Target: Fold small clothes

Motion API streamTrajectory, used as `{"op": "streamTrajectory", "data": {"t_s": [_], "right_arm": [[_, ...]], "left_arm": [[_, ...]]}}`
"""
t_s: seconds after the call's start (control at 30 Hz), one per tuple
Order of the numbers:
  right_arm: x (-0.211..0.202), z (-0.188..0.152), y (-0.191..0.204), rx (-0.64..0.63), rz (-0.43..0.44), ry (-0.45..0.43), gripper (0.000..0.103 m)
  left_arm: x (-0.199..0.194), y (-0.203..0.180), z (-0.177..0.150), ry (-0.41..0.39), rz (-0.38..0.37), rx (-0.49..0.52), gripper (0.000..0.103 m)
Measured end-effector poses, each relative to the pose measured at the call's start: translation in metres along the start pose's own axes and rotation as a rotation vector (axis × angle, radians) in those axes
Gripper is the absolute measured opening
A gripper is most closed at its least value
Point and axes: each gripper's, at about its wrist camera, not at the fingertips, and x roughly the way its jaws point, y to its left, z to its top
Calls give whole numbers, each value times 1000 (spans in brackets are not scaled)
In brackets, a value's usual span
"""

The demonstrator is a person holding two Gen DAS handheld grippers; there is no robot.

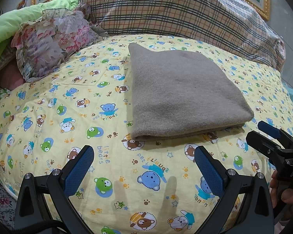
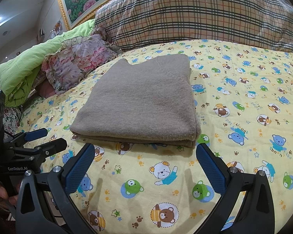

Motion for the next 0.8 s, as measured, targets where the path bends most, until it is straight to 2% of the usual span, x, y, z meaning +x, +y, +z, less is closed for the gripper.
{"op": "streamTrajectory", "data": {"t_s": [0.8], "right_arm": [[-1,3,2,16,2,4,103]], "left_arm": [[0,-2,2,1,-4,1,103]]}}
